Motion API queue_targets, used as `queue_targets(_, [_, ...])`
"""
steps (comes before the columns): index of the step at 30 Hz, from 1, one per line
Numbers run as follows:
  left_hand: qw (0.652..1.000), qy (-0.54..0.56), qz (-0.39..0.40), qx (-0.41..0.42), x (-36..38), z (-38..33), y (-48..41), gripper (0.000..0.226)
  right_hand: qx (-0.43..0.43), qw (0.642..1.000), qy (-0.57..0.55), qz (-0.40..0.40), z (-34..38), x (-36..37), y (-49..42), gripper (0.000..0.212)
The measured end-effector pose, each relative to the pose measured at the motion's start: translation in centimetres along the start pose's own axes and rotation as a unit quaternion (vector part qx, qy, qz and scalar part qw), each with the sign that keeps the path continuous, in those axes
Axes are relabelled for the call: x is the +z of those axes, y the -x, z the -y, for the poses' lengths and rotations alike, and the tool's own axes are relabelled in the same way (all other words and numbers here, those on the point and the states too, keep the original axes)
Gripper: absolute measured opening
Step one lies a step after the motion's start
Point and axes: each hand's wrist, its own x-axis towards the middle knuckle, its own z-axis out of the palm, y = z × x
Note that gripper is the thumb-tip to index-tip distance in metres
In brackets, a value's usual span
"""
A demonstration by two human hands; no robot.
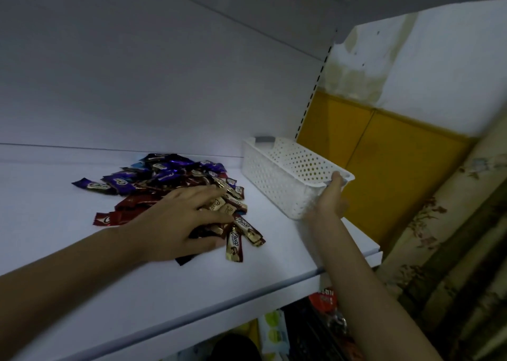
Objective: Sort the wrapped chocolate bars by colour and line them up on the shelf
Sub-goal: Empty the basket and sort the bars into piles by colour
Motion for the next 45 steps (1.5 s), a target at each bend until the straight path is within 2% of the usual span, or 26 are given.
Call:
queue_targets(2, [1.0, -0.007, 0.018, -0.024, 0.1, 0.3, 0.0, 0.075, -0.029, 0.998, 0.027, -0.04, -0.2, 0.0, 0.3, 0.076])
queue_targets(5, [0.999, -0.002, 0.027, -0.045, -0.1, 0.4, 0.1, 0.088, -0.028, 0.999, -0.017, -0.032, -0.8, -0.1, 1.4, 0.067])
queue_targets(7, [0.998, -0.001, 0.033, -0.047, -0.1, 0.2, 0.2, 0.099, -0.004, 0.999, -0.042, 0.01, -1.3, -0.6, 2.6, 0.059])
queue_targets(9, [0.998, -0.005, 0.036, -0.051, -0.1, 0.2, 0.4, 0.1, 0.019, 0.997, -0.035, 0.062, -2.1, -1.4, 4.2, 0.052])
queue_targets(12, [0.997, -0.016, 0.05, -0.048, 0.1, 0.3, 0.2, 0.091, -0.024, 0.988, 0.031, 0.148, -3.6, -3.1, 7.1, 0.043])
queue_targets(15, [0.997, -0.024, 0.055, -0.049, 0.3, 0.8, 0.1, 0.087, -0.115, 0.955, 0.135, 0.239, -4.7, -4.0, 9.2, 0.029])
queue_targets(18, [0.996, -0.035, 0.034, -0.073, 0.4, 1.8, 0.0, 0.091, -0.11, 0.934, 0.162, 0.299, -5.1, -3.3, 10.2, 0.022])
queue_targets(20, [0.992, -0.042, 0.03, -0.112, 0.3, 2.6, 0.2, 0.098, -0.083, 0.921, 0.175, 0.338, -5.4, -1.6, 10.8, 0.018])
queue_targets(23, [0.981, -0.006, 0.044, -0.19, 0.2, 4.0, 1.0, 0.111, -0.16, 0.879, 0.246, 0.375, -6.6, 1.4, 11.5, 0.008])
queue_targets(25, [0.97, 0.047, 0.056, -0.232, 0.1, 4.8, 1.4, 0.118, -0.252, 0.818, 0.355, 0.376, -7.6, 2.8, 11.3, 0.009])
queue_targets(26, [0.967, 0.061, 0.056, -0.242, 0.1, 5.0, 1.5, 0.119, -0.294, 0.779, 0.408, 0.375, -8.0, 3.1, 11.1, 0.018])
queue_targets(27, [0.966, 0.069, 0.052, -0.244, 0.1, 5.2, 1.5, 0.119, -0.32, 0.752, 0.44, 0.374, -8.4, 3.2, 10.8, 0.025])
queue_targets(28, [0.966, 0.074, 0.041, -0.242, 0.2, 5.3, 1.4, 0.119, -0.331, 0.741, 0.451, 0.373, -8.6, 3.2, 10.7, 0.027])
queue_targets(30, [0.968, 0.079, 0.015, -0.237, 0.6, 5.5, 1.2, 0.118, -0.344, 0.742, 0.442, 0.369, -8.9, 3.0, 10.4, 0.029])
queue_targets(33, [0.969, 0.073, -0.021, -0.236, 1.1, 6.1, 0.7, 0.104, -0.373, 0.731, 0.439, 0.365, -9.5, 3.0, 10.0, 0.034])
queue_targets(36, [0.97, 0.067, -0.032, -0.233, 1.0, 6.4, 0.7, 0.094, -0.394, 0.715, 0.457, 0.354, -9.7, 3.2, 9.8, 0.026])
queue_targets(39, [0.973, 0.066, -0.068, -0.212, 0.7, 6.5, 0.7, 0.066, -0.395, 0.696, 0.506, 0.32, -9.6, 3.2, 10.3, 0.032])
queue_targets(41, [0.97, 0.078, -0.099, -0.207, 0.6, 6.4, 0.8, 0.056, -0.393, 0.682, 0.548, 0.283, -9.5, 3.9, 10.8, 0.038])
queue_targets(43, [0.966, 0.101, -0.124, -0.204, 0.5, 6.4, 0.8, 0.057, -0.375, 0.676, 0.585, 0.245, -9.5, 5.4, 11.4, 0.041])
queue_targets(44, [0.962, 0.119, -0.135, -0.208, 0.5, 6.4, 0.8, 0.064, -0.358, 0.688, 0.586, 0.235, -9.5, 6.1, 11.7, 0.041])
queue_targets(45, [0.957, 0.132, -0.141, -0.215, 0.5, 6.3, 0.8, 0.075, -0.339, 0.719, 0.559, 0.237, -9.6, 6.7, 11.7, 0.038])
